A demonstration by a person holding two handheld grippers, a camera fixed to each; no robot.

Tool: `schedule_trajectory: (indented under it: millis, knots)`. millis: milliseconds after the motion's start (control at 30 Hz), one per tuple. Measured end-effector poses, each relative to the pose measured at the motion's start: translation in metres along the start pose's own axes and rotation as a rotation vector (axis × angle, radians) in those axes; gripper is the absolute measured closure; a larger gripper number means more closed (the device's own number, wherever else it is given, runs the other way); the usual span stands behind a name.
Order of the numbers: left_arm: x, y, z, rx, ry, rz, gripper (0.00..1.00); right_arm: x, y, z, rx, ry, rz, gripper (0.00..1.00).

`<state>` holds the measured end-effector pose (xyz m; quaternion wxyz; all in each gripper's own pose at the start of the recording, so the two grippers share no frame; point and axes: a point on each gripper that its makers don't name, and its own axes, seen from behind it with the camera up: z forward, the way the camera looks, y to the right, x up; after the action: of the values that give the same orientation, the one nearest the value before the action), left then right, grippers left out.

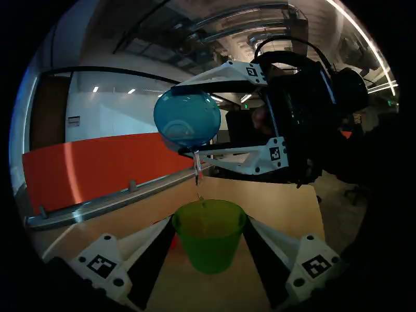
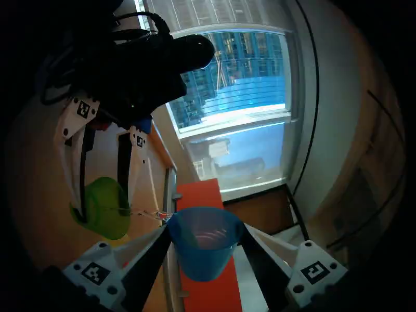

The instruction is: Pour water

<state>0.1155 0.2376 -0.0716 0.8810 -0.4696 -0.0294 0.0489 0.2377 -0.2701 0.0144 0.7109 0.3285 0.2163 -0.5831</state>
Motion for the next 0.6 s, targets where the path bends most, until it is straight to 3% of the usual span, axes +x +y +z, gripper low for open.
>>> schedule_trajectory:
  millis: [600]
  knots:
    - [0.003, 0.0, 0.0, 0.0, 0.001, 0.008, 0.12, 0.013, 0.006, 0.001, -0.02, 0.013, -0.069, 0.08]
